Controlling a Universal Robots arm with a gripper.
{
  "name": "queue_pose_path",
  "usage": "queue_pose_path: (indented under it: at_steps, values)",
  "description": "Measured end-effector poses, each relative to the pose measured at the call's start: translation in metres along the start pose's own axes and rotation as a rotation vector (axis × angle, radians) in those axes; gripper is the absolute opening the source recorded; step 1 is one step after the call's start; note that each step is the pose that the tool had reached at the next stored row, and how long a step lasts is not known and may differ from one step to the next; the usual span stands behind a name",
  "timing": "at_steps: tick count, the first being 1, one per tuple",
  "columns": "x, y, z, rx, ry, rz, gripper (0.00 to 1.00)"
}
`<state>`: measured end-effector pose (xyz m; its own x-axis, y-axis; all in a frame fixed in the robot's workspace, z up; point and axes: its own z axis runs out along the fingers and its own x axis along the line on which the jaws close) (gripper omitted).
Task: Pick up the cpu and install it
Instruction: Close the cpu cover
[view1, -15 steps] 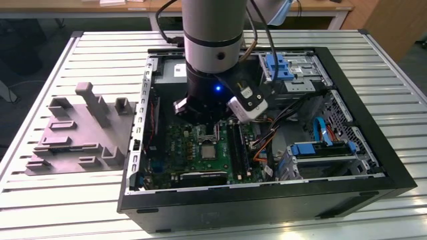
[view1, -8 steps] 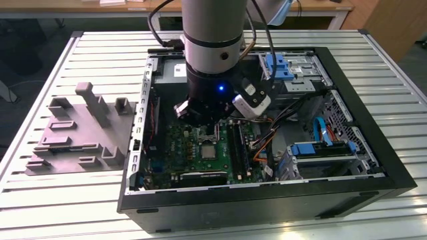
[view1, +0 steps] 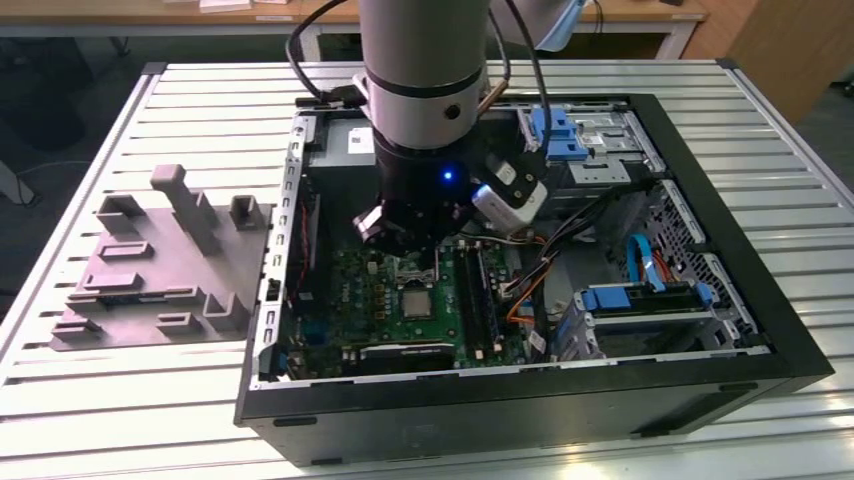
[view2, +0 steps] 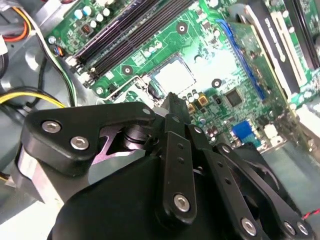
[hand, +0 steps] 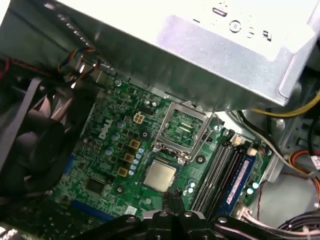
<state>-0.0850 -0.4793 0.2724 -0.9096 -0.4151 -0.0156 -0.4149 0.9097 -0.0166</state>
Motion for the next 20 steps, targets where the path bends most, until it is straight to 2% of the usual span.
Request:
queue_pose_path:
  at_steps: [3,6,9,14,18,20]
  values:
    - [-0.0001,0.0,0.0002,-0.0005,-0.0006,-0.045,0.11]
    - [-0.0018,-0.0009,0.0003,-0.0036,-0.0001,-0.064,0.11]
    - [-0.0046,-0.0021,0.0003,-0.007,0.0045,-0.073,0.11]
    - [-0.0141,-0.0043,0.0006,-0.0108,0.0079,-0.077,0.11]
    - [-0.0237,-0.0049,0.0025,-0.0166,0.0065,-0.078,0.11]
    - [-0.0256,-0.0049,0.0041,-0.0183,0.0056,-0.083,0.11]
